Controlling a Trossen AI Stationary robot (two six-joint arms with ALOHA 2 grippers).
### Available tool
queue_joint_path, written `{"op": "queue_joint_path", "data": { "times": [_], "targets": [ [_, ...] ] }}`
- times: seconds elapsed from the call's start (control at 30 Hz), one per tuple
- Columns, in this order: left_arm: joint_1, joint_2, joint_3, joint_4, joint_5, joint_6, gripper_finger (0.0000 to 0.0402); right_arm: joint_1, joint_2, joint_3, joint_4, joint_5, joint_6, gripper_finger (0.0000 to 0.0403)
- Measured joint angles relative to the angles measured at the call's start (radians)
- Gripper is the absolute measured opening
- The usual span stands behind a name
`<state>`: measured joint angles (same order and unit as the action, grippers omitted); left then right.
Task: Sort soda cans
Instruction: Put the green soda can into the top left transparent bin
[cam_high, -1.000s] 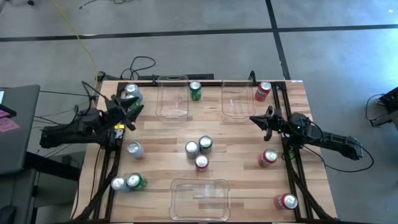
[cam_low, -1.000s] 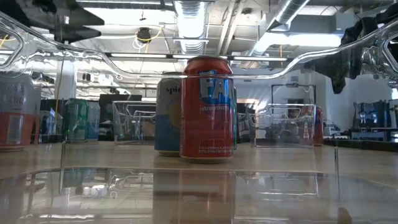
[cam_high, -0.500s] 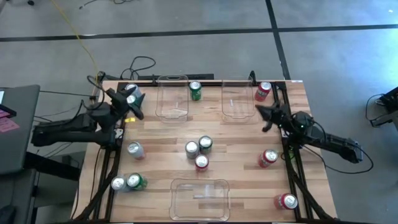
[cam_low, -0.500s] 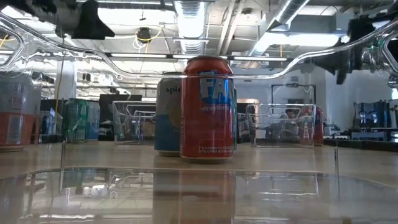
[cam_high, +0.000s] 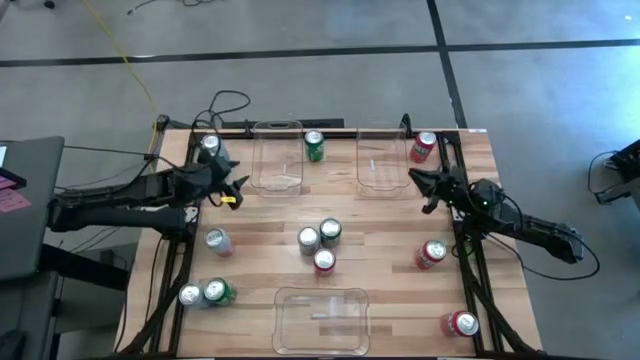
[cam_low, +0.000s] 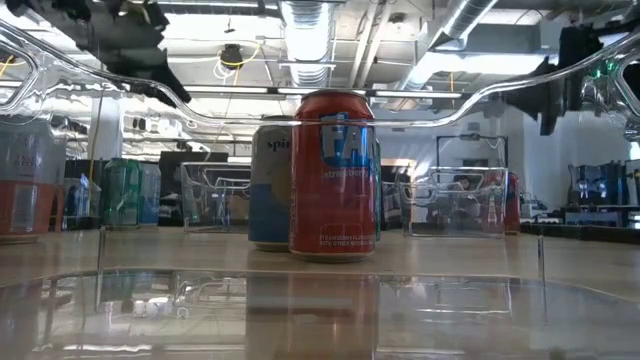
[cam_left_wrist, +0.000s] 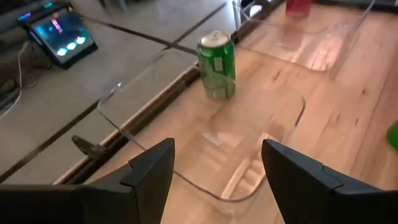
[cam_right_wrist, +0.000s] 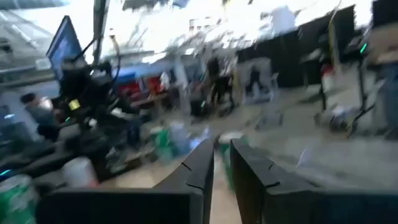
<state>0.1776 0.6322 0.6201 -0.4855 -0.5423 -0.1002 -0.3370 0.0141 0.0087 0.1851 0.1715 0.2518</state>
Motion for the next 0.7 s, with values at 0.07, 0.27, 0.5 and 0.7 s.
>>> {"op": "queue_joint_path", "data": {
  "times": [0.07, 0.27, 0.5, 0.7],
  "targets": [
    [0.001, 0.009, 0.0, 0.041, -0.011, 0.058, 0.0237, 0.026, 0.0, 0.0, 0.005, 0.01, 0.029, 0.0088],
    [0.005, 0.011, 0.0, 0.189, -0.026, 0.221, 0.0236, 0.067, -0.001, -0.001, 0.071, 0.014, 0.005, 0.0117],
    [0.03, 0.011, 0.0, 0.009, -0.072, -0.061, 0.0236, 0.103, 0.0, 0.003, 0.055, 0.014, -0.026, 0.0184],
    [0.126, 0.017, 0.051, -0.266, -0.027, -0.273, 0.0236, 0.107, -0.001, 0.072, 0.058, 0.014, -0.125, 0.0265]
  ]
}}
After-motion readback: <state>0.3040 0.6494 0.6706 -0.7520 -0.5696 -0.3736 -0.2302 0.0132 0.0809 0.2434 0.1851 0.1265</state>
